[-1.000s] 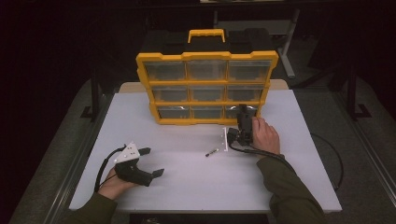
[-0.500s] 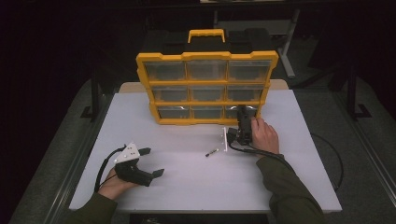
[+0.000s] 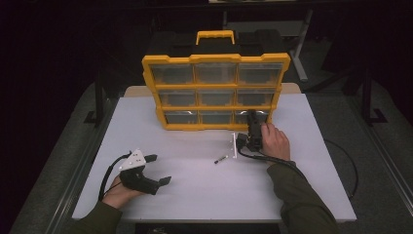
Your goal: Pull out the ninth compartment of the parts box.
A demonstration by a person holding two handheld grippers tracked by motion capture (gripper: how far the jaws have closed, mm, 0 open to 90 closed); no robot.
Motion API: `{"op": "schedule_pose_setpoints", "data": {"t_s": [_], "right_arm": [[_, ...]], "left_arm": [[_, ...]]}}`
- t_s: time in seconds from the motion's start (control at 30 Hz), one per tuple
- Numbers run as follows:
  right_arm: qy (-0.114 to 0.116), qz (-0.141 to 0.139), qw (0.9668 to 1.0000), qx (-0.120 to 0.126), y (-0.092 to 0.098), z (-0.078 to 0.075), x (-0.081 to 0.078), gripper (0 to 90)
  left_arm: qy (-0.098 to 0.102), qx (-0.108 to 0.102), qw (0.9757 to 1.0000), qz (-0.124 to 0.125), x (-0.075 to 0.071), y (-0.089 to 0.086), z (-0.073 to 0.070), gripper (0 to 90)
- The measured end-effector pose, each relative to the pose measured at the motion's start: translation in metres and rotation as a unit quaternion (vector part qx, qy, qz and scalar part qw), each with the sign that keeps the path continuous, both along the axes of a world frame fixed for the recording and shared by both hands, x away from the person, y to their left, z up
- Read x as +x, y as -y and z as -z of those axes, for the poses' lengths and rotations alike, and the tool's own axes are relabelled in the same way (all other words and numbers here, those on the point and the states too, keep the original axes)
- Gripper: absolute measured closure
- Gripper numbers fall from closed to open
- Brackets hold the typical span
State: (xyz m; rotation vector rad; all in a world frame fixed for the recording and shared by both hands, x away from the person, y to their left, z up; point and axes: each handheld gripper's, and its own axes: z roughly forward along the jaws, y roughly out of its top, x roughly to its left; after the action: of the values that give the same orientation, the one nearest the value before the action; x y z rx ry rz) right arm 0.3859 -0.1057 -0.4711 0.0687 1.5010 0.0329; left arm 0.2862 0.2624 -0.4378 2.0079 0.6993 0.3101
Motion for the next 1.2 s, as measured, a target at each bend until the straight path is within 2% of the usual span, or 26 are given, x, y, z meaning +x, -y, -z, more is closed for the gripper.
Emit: {"op": "schedule_pose_setpoints", "data": {"t_s": [0.17,0.27,0.33,0.73,0.83,1.2], "right_arm": [[-0.001,0.004,1.0000,-0.001,0.0007,-0.0002,0.0000,68.9],[-0.003,0.007,1.0000,-0.004,0.0017,0.0003,0.0009,70.0],[0.001,0.011,0.9999,0.007,0.0020,0.0003,0.0005,73.4],[0.010,0.013,0.9999,-0.003,0.0026,0.0027,0.0014,75.9],[0.012,0.015,0.9998,-0.004,0.0025,0.0023,0.0015,77.0],[0.004,0.015,0.9999,-0.004,0.0028,-0.0003,0.0002,78.1]], "left_arm": [[0.001,0.000,1.0000,-0.001,0.0001,-0.0004,-0.0001,1.6],[0.001,0.001,1.0000,-0.001,0.0001,-0.0006,-0.0002,1.6],[0.001,0.001,1.0000,-0.001,0.0001,-0.0006,-0.0001,1.6],[0.002,0.002,1.0000,0.000,0.0001,-0.0007,-0.0001,1.6],[0.002,-0.006,1.0000,-0.002,-0.0006,0.0000,-0.0001,1.6],[0.002,-0.002,1.0000,-0.001,-0.0006,-0.0003,0.0000,1.6]]}}
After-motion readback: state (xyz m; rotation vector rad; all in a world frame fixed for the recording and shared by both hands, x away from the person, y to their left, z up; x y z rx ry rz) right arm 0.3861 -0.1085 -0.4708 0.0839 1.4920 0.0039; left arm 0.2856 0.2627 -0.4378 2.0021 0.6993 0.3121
